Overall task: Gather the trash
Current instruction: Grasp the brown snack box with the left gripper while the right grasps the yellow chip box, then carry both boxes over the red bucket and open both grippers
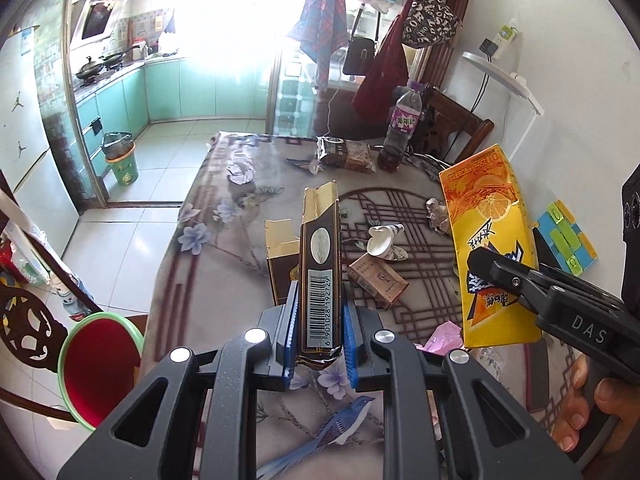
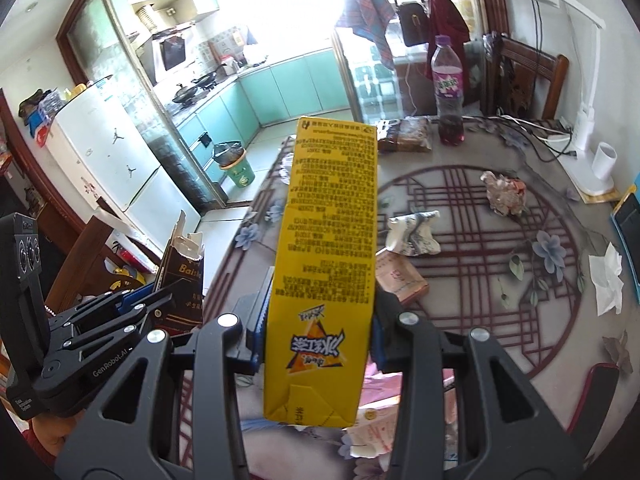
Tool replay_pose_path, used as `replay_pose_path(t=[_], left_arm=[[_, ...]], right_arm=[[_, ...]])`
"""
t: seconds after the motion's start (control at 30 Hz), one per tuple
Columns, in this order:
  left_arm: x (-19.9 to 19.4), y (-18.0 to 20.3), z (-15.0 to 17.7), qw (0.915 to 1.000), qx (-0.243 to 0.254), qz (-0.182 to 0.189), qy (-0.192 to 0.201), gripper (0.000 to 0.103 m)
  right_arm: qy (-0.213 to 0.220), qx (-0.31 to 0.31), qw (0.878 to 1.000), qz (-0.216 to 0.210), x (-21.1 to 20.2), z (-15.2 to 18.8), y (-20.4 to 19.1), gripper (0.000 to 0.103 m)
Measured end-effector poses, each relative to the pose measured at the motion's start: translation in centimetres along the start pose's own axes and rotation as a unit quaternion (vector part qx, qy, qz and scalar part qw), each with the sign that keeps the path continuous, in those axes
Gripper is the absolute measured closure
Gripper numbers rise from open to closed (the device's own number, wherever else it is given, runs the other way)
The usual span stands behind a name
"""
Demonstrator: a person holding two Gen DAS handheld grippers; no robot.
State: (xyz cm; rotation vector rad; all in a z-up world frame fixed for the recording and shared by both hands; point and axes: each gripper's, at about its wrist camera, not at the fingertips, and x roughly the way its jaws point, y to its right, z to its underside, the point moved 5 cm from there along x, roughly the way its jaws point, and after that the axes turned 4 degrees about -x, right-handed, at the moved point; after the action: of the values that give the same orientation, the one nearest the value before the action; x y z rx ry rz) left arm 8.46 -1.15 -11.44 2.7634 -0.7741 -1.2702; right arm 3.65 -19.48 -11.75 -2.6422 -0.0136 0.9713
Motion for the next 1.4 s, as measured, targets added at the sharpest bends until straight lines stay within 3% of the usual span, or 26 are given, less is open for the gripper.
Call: replay_pose_path(t=[0.4,0.67,1.03,1.4], left_arm=[[-2.5,-5.9,0.8,0.9996,-0.023,-0.016,0.006,0.087],[-3.5,-11.6,1.6,0.9979,-0.056,-0.033,0.004,0.087],[-5.3,-23.9,3.9,0.9851,-0.131,-0.110,0.002,0.087],[-4.8,-32.4,5.8,0.9758,-0.160,-0.147,-0.026,0.087]], right_arm=[[-0.001,-0.019,1.000,-0.016,0.7,0.6,-6.1,0.065],[-0.033,-0.038,0.998,-0.044,4.0,1.2,-11.0,0.065],[-0.068,-0.096,0.988,-0.099,9.3,1.4,-21.3,0.065],[-0.103,-0.129,0.978,-0.131,13.4,2.5,-28.4,0.065]])
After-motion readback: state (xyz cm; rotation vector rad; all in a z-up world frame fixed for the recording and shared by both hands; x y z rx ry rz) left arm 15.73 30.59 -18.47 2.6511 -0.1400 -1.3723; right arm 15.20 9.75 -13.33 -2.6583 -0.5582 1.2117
